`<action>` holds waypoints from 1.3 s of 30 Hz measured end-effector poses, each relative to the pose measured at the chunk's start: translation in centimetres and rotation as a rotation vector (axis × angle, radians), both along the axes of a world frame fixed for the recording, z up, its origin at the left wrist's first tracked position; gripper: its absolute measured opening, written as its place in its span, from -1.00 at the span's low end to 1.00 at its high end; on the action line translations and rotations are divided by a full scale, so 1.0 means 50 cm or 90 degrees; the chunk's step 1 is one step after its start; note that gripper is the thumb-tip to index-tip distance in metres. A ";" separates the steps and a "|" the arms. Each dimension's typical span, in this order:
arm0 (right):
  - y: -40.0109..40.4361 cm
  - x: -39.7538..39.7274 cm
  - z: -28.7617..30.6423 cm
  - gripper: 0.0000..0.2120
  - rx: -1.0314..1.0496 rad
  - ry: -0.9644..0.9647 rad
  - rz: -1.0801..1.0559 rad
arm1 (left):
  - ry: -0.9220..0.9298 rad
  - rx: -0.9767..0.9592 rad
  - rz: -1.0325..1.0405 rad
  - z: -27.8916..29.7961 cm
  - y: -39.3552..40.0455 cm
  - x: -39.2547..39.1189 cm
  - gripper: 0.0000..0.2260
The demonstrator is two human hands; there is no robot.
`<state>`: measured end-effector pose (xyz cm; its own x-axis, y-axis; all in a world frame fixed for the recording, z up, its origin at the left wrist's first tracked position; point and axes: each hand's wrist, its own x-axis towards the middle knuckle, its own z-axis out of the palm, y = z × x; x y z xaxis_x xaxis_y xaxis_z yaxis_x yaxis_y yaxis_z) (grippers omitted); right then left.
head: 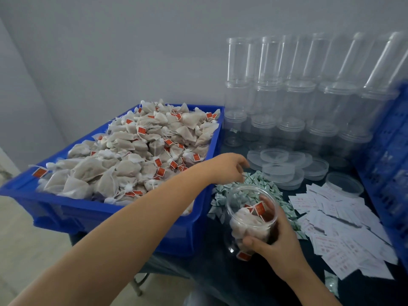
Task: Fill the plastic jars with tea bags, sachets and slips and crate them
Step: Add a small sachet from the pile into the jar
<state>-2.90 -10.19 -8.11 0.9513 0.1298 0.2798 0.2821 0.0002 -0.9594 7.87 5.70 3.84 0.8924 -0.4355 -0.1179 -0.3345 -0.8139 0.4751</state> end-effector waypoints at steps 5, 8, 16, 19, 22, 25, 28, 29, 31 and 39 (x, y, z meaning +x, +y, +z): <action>-0.042 -0.011 -0.003 -0.15 -0.004 -0.031 -0.051 | -0.025 0.310 -0.122 -0.060 -0.043 0.010 -0.65; -0.058 -0.010 -0.013 -0.22 -0.007 -0.045 -0.069 | -0.037 0.376 -0.162 -0.075 -0.051 0.011 -0.77; -0.066 -0.015 -0.014 -0.21 -0.015 -0.066 -0.094 | -0.050 0.539 -0.221 -0.091 -0.063 -0.003 -0.74; -0.075 -0.019 -0.010 -0.21 -0.016 -0.060 -0.097 | -0.070 0.550 -0.228 -0.096 -0.068 0.002 -0.73; -0.088 -0.028 -0.009 -0.21 -0.032 -0.060 -0.107 | -0.056 0.537 -0.223 -0.099 -0.070 0.004 -0.75; -0.096 -0.036 -0.015 -0.13 -0.033 -0.043 -0.111 | -0.036 0.478 -0.198 -0.095 -0.068 0.007 -0.75; -0.094 -0.040 -0.022 -0.17 -0.020 -0.034 -0.118 | -0.064 0.284 -0.140 -0.078 -0.060 0.013 -0.81; -0.092 -0.040 -0.024 -0.16 -0.021 -0.035 -0.120 | -0.084 0.217 -0.119 -0.069 -0.056 0.014 -0.84; -0.091 -0.039 -0.030 -0.12 -0.029 -0.040 -0.122 | -0.106 0.077 -0.060 -0.051 -0.048 0.013 -0.86; -0.093 -0.032 -0.040 -0.16 -0.023 -0.036 -0.109 | 0.013 -0.381 0.045 0.051 -0.039 -0.081 -0.74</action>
<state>-4.52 -14.87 -10.10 0.9432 -0.0213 0.3314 0.3285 -0.0867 -0.9405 3.82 3.75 6.39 0.9217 -0.3715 0.1119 -0.2754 -0.4231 0.8632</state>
